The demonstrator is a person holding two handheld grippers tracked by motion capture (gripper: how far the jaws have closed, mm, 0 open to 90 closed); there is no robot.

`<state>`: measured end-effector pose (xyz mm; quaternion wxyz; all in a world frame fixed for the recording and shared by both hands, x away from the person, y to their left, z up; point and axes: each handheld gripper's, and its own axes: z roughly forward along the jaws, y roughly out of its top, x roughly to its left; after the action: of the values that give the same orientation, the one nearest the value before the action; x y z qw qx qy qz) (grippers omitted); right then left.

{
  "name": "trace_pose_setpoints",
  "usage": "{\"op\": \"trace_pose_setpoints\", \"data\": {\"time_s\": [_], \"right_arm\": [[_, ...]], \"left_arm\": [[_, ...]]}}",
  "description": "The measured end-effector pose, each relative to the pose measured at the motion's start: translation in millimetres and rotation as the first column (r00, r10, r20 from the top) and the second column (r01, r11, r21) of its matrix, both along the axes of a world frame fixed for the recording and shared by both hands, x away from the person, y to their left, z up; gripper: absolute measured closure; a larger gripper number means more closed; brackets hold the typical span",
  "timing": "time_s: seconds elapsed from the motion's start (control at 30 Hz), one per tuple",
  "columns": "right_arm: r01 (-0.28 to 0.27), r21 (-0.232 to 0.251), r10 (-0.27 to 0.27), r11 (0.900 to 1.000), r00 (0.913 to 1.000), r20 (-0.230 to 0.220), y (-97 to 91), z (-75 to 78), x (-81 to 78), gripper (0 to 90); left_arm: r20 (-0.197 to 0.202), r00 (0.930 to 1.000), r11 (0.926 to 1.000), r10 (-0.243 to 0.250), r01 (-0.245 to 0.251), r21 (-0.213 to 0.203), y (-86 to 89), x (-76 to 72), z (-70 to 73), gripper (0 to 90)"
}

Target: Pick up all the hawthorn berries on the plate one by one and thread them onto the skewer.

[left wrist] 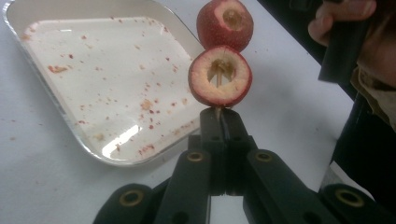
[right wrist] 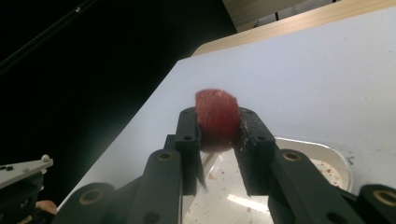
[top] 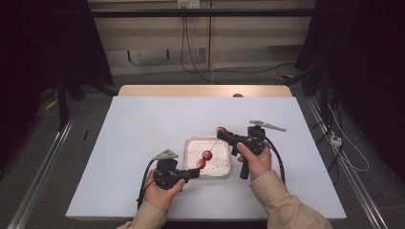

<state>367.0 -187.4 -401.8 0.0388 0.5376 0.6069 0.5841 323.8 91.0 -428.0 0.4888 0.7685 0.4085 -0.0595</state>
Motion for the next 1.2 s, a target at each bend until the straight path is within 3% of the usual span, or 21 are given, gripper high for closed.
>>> {"op": "trace_pose_setpoints", "data": {"time_s": [0.13,0.33,0.63,0.73,0.83,1.0,1.03,1.1,1.2], "right_arm": [[0.005,0.002,-0.005,1.0,1.0,0.008,2.6,-1.1,-0.9,72.7],[0.006,0.055,-0.005,0.9985,0.9998,-0.02,-0.2,-0.4,0.6,72.5],[0.011,0.071,-0.009,0.9974,0.9995,-0.03,-3.1,-0.9,2.5,59.5],[0.008,0.061,-0.006,0.9981,0.9994,-0.035,-3.2,-1.4,2.7,60.3],[0.022,0.067,-0.02,0.9975,0.9992,-0.036,-4.6,-1.3,3.3,53.4],[0.019,0.068,-0.016,0.9975,0.9992,-0.036,-6.6,-0.9,4.2,57.7],[0.019,0.067,-0.016,0.9976,0.9993,-0.035,-6.4,-1.0,4.0,60.2],[0.009,0.061,-0.007,0.9981,0.9995,-0.032,-5.6,-0.8,3.6,73.9],[0.008,0.061,-0.006,0.9981,0.9995,-0.031,-4.8,-0.9,3.6,77.1]], "left_arm": [[0.018,0.9998,0.9999,-0.012,0.013,-0.006,-2.6,-1.9,0.8,90.0],[0.029,0.9985,0.999,-0.046,0.046,-0.001,-6.3,-4.1,2.6,90.0],[0.036,0.9962,0.9968,-0.079,0.078,0.015,-9.7,-4.9,2.3,90.0],[0.038,0.9966,0.9972,-0.073,0.073,0.018,-8.9,-4.4,2.4,90.0],[0.031,0.9972,0.9975,-0.069,0.068,0.021,-8.6,-4.5,2.1,90.0],[0.032,0.9965,0.9965,-0.077,0.076,0.035,-8.8,-3.9,1.8,90.0],[0.032,0.9965,0.9965,-0.077,0.076,0.035,-8.7,-3.8,1.4,90.0],[0.028,0.9966,0.9964,-0.077,0.076,0.037,-9.5,-3.8,1.0,90.0],[0.017,0.9966,0.9958,-0.08,0.079,0.046,-8.8,-3.0,0.2,90.0]]}}
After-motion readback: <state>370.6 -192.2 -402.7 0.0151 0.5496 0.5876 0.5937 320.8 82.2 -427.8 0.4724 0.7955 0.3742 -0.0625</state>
